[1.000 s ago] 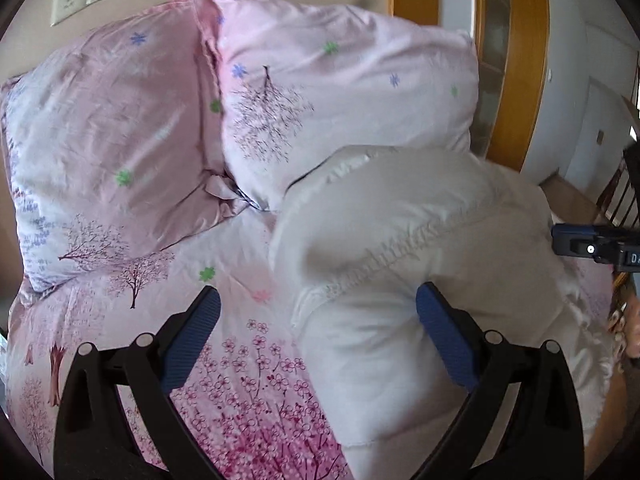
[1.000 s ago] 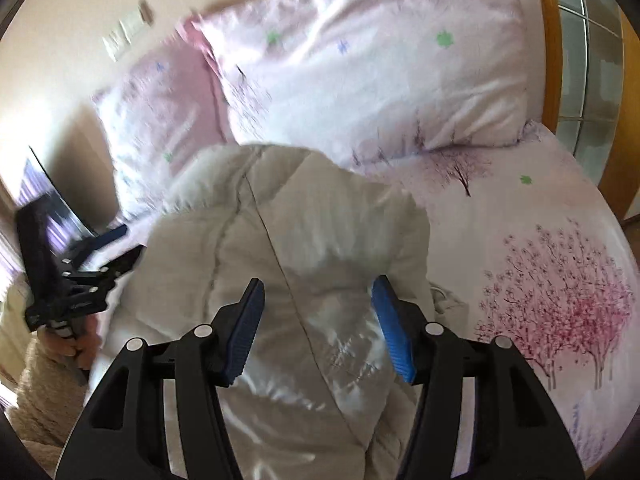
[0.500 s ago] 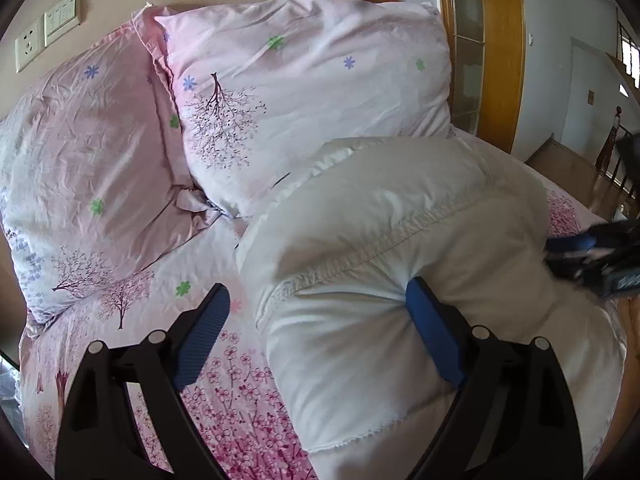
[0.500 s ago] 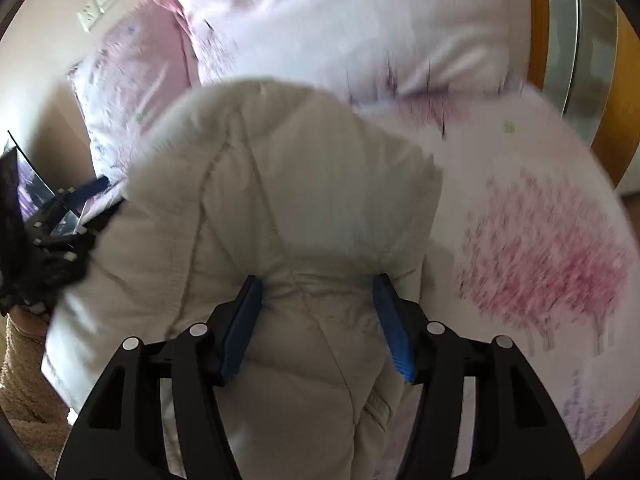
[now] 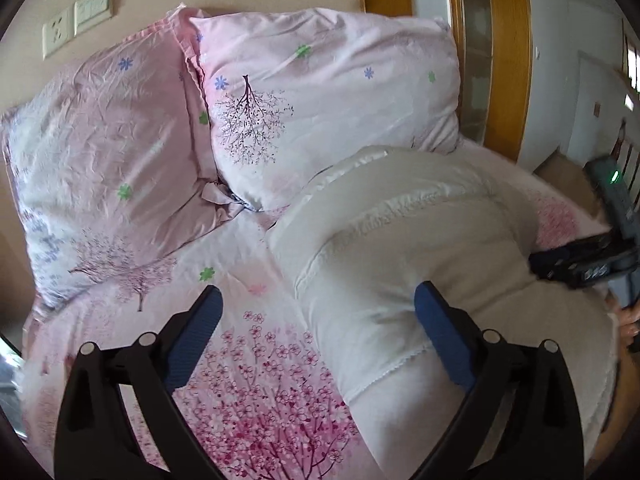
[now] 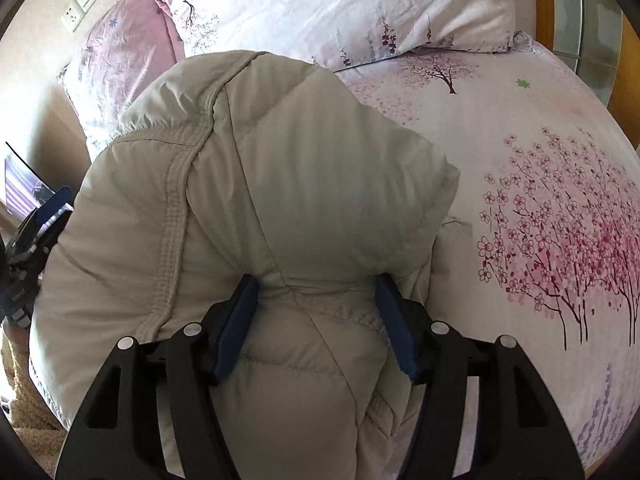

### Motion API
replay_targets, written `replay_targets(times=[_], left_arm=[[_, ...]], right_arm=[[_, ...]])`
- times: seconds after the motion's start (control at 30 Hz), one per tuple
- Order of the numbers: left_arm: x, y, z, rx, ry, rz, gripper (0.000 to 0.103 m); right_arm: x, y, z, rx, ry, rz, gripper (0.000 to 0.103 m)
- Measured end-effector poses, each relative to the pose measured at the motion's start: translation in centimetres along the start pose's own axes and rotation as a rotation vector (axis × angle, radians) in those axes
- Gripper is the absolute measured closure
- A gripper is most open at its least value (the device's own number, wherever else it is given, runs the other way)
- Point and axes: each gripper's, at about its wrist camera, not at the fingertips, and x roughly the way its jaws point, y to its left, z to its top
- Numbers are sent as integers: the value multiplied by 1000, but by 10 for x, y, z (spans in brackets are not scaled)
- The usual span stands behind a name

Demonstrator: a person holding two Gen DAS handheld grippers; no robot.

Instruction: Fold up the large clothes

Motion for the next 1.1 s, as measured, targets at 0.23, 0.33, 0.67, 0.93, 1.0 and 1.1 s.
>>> replay_targets(times=[0.23,0.33,0.67,0.93,1.0,1.1], left_arm=[[6,-2,-9,22,39,52,6],[5,-1,-11,18,35,50,6],[-10,32,-12,-165,7,-127,4],[10,82,-25,-445,119,-445,3],[17,83,-29,-489,139,-505,3],[20,78,-31,-506,149,-575,3]], right_arm=[[-49,32,-24,-77,-137,-10,44],[-40,34,-39,-105,-114,-59,43],[-46,-4,-30,72,-62,99,22],[-47,-86,-24,418,-35,381,1],[-34,-94,-26,451,7,390,1],[-18,-99,-25,467,48,433,1]])
